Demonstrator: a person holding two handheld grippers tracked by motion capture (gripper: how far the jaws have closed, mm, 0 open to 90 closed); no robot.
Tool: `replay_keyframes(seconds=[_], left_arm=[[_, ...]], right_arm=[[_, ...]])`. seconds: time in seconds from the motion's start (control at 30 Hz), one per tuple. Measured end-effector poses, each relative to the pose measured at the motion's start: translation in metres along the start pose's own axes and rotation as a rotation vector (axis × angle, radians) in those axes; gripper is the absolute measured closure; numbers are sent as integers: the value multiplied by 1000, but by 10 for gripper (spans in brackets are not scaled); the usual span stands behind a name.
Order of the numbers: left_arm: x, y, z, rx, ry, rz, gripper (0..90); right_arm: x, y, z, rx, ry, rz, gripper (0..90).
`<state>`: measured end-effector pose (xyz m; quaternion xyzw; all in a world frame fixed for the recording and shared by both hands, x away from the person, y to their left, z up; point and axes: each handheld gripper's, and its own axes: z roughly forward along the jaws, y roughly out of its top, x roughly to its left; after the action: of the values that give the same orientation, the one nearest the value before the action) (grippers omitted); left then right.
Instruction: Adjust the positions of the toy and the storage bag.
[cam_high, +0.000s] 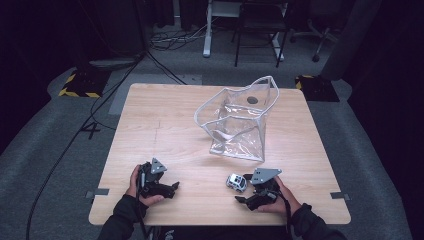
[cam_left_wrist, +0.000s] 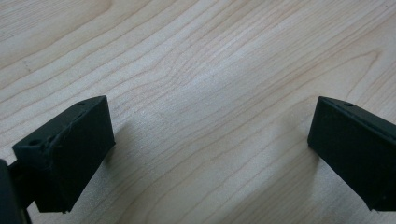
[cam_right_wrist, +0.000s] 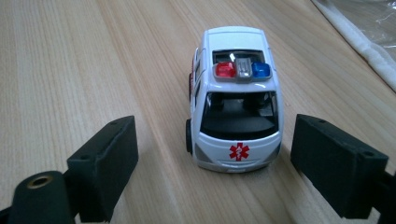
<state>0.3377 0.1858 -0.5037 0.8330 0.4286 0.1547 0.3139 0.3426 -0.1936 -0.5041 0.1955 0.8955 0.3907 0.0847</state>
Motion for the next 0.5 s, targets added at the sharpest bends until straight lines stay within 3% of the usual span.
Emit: replay_keyframes(seconds=[0.27, 0.3, 0.37, 0.43, 0.47, 0.5], left_arm=[[0, 0, 0, 1, -1, 0, 6], [0, 0, 0, 0, 0, 0, 6], [0, 0, 0, 4, -2, 1, 6], [0, 0, 0, 3, 0, -2, 6], [0, 0, 0, 2, 1, -1, 6], [0, 0, 0, 5, -1, 3, 5]], right_arm=[[-2, 1, 1, 4, -27, -2, 195], [-1, 3, 2, -4, -24, 16, 211], [-1, 4, 3, -10, -29, 15, 253], [-1, 4, 3, -23, -18, 16, 354], [-1, 4, 3, -23, -18, 16, 354], [-2, 4, 3, -35, -21, -8, 391]])
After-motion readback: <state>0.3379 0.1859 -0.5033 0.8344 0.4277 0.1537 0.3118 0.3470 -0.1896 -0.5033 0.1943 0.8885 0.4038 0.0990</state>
